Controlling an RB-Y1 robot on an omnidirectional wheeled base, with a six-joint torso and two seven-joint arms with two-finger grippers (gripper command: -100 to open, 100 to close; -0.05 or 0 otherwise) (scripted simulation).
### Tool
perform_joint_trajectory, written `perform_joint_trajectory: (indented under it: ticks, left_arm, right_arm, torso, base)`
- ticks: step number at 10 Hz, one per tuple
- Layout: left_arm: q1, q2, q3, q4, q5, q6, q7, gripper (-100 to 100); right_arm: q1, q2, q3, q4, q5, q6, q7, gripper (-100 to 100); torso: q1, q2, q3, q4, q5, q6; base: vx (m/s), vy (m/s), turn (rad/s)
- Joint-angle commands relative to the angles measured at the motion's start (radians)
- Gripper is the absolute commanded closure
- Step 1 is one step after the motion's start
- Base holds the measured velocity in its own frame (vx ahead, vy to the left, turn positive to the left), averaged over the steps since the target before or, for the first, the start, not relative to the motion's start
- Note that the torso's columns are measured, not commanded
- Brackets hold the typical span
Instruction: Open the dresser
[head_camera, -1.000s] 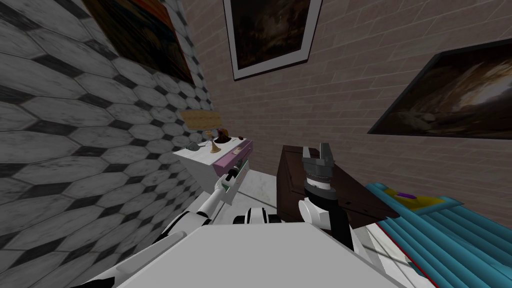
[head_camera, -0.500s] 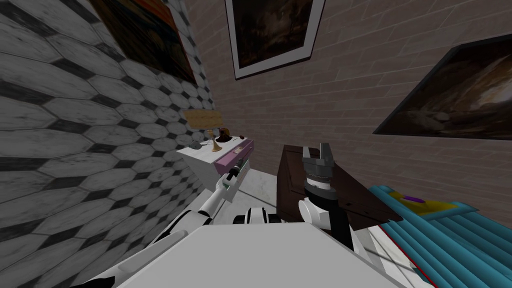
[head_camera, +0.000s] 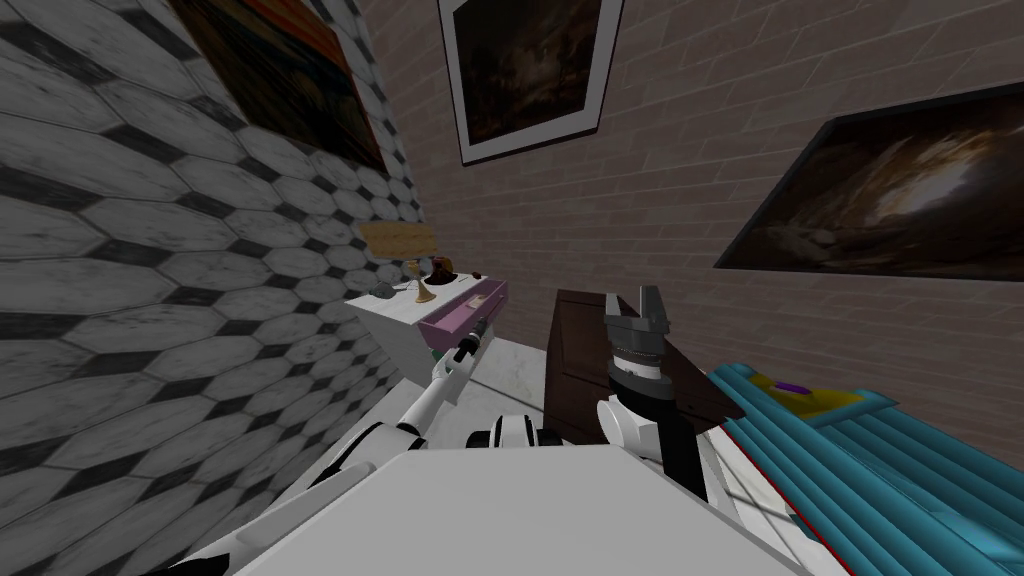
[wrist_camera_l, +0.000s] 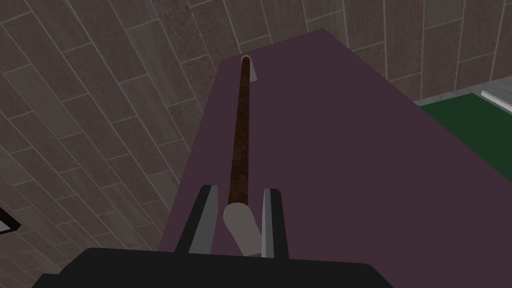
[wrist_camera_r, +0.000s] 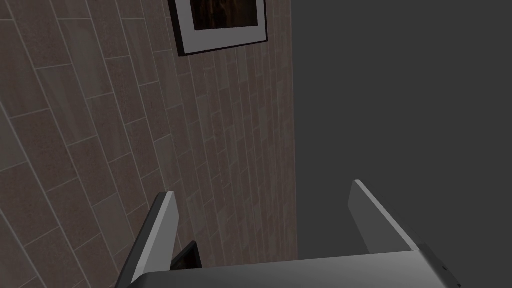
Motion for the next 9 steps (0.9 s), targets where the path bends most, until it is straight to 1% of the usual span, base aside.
perform_joint_trajectory:
  ticks: [1,3,9]
  left_arm:
    - [-0.023,0.003,-0.004,-0.009,0.002,0.034,0.007,-100]
    - [-0.047,0.009,-0.008,-0.018,0.005,0.066,0.016,-100]
    - [-0.12,0.026,-0.018,-0.043,0.013,0.163,0.042,-100]
  right_arm:
    - [0.0,0.0,0.0,0.0,0.0,0.0,0.0,0]
    - [0.0,0.0,0.0,0.0,0.0,0.0,0.0,0]
    - [0.0,0.0,0.0,0.0,0.0,0.0,0.0,0]
  torso:
    - [0.001,-0.001,-0.001,0.0,0.0,0.0]
    - [0.005,-0.003,-0.002,0.0,0.001,0.001]
    - [-0.004,0.0,0.0,0.002,-0.001,0.003]
  base:
    - [-0.045,-0.039,-0.014]
    - [-0.049,0.024,-0.033]
    - [-0.04,0.023,-0.011]
